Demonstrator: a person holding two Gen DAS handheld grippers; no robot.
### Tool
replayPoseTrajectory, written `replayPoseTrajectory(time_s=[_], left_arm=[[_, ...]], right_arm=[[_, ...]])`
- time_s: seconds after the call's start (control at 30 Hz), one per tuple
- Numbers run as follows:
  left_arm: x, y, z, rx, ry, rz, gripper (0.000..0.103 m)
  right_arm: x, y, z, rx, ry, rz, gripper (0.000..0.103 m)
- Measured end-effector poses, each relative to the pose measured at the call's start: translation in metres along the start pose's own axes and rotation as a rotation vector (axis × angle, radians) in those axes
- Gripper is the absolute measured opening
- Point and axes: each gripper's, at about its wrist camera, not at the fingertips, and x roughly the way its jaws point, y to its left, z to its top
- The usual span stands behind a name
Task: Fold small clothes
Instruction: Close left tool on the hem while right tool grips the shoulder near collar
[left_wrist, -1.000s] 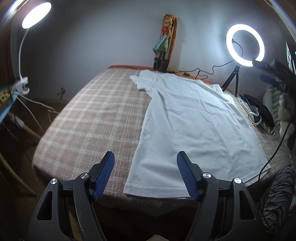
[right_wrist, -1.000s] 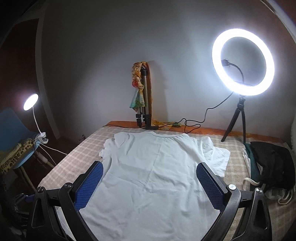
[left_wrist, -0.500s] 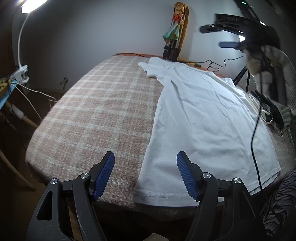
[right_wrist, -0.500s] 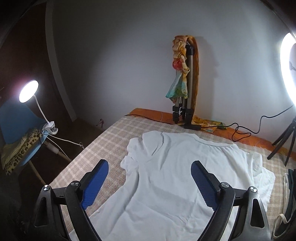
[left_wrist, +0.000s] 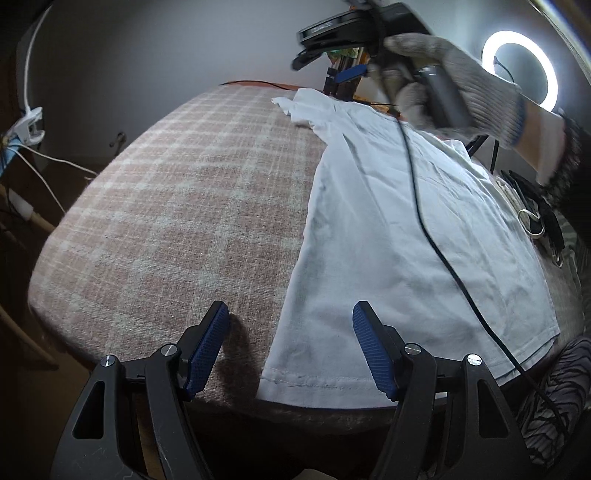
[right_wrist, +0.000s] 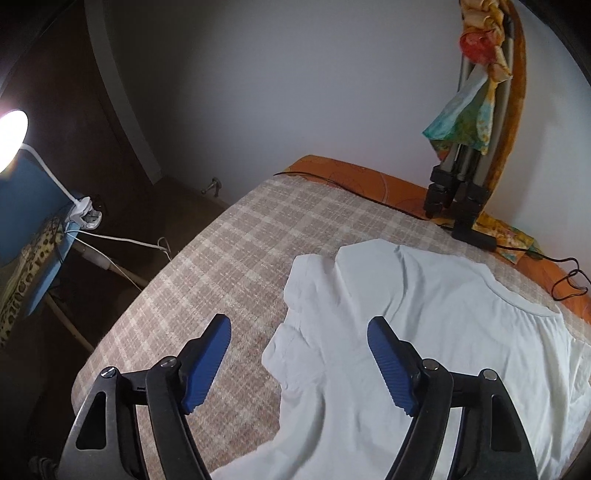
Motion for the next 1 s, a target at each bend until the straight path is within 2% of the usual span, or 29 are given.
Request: replayPoseTrajectory(time_s=[0.13, 0.2, 0.27, 0.3, 0.33, 0.37, 0.43, 0.53, 0.57, 0.67, 0.73, 0.8, 1.0], left_arm=[[-0.001, 0.000, -0.003, 0.005, -0.014, -0.008, 0.069], [-0.002, 0.001, -0.003, 0.001, -0.018, -0.015, 0.065], [-0.004, 0.004, -0.004, -0.014, -0.024, -0.018, 0.043], [-0.005, 0.006, -0.004, -0.024, -0.025, -0.027, 0.036], [-0.005, 0.009, -0.004, -0.042, -0.026, -0.052, 0.024], [-0.004, 0.012, -0.004, -0.061, -0.023, -0.077, 0.017], [-0.003, 0.018, -0.004, -0.097, -0.019, -0.129, 0.008], [-0.003, 0.021, -0.005, -0.126, -0.021, -0.179, 0.004], [-0.004, 0.021, -0.006, -0.127, -0.026, -0.195, 0.004], [-0.006, 0.019, -0.007, -0.123, -0.038, -0.222, 0.003], [-0.008, 0.017, -0.007, -0.130, -0.045, -0.244, 0.003], [-0.012, 0.017, -0.006, -0.135, -0.056, -0.255, 0.002], [-0.018, 0.015, -0.004, -0.128, -0.086, -0.287, 0.002]], right_arm=[[0.039, 0.006, 0.016, 0.013, 0.049, -0.016, 0.077], [0.055, 0.009, 0.019, 0.010, 0.071, -0.049, 0.076], [0.071, 0.012, 0.022, -0.004, 0.095, -0.080, 0.075], [0.078, 0.015, 0.023, -0.013, 0.104, -0.094, 0.075], [0.084, 0.016, 0.024, -0.023, 0.113, -0.110, 0.075], [0.088, 0.018, 0.025, -0.031, 0.120, -0.122, 0.075], [0.096, 0.024, 0.028, -0.057, 0.133, -0.159, 0.074], [0.105, 0.029, 0.034, -0.094, 0.147, -0.213, 0.072], [0.108, 0.030, 0.035, -0.104, 0.156, -0.225, 0.068], [0.114, 0.029, 0.036, -0.115, 0.179, -0.233, 0.047], [0.115, 0.029, 0.038, -0.110, 0.176, -0.229, 0.030], [0.114, 0.027, 0.040, -0.113, 0.179, -0.245, 0.008], [0.087, 0.004, 0.051, -0.045, 0.123, -0.190, 0.004]])
